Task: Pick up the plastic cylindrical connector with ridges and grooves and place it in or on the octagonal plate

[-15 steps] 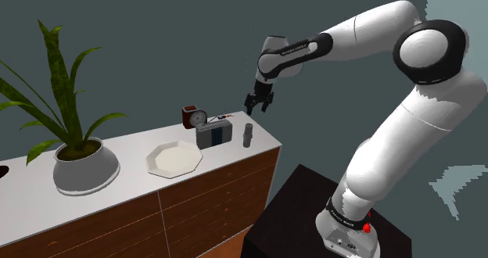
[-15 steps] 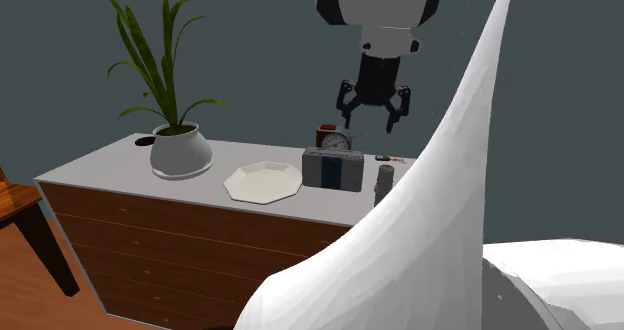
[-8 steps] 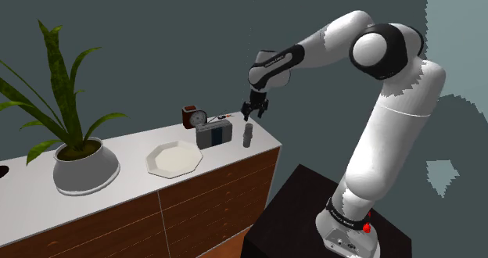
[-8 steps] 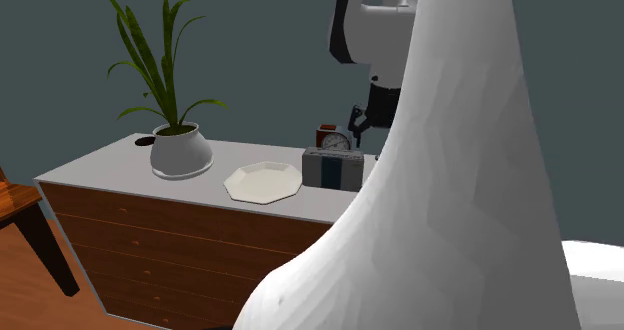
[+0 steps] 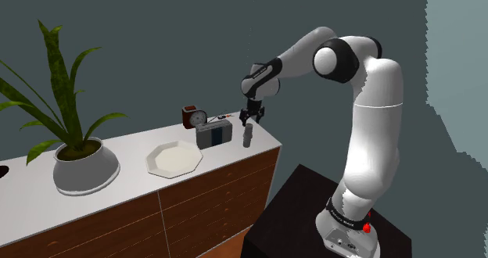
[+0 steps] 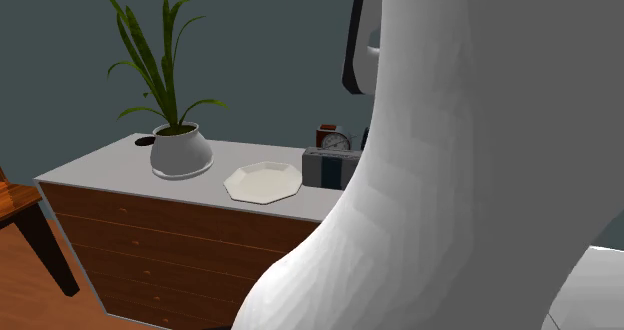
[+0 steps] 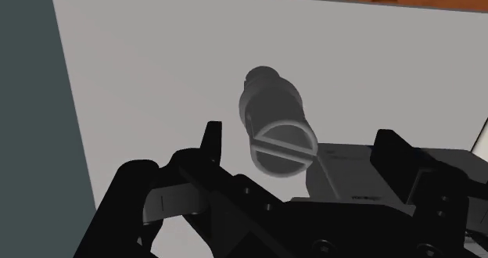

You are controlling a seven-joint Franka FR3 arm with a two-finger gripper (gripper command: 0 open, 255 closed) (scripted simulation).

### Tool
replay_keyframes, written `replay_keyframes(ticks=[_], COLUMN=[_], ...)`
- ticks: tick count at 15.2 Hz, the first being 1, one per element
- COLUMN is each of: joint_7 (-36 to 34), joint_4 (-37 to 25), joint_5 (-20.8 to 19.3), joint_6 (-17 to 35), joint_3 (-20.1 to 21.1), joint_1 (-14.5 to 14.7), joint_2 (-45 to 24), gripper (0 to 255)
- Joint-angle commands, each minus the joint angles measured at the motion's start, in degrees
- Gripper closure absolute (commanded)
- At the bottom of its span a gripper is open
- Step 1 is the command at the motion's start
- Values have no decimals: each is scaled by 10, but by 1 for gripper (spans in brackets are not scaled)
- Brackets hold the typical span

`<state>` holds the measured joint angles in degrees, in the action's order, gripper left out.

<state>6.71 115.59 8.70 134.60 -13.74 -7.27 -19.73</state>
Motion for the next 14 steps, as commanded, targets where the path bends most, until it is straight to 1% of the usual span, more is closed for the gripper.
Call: replay_keyframes(ticks=[1, 8, 14], joint_7=[5, 14, 14], joint_4=[-15, -11, -11], joint_5=[7, 20, 20], joint_6=[9, 47, 47], joint_3=[2, 10, 10], joint_1=[-5, -10, -10], joint_2=[-26, -62, -62], gripper=[0, 0, 0])
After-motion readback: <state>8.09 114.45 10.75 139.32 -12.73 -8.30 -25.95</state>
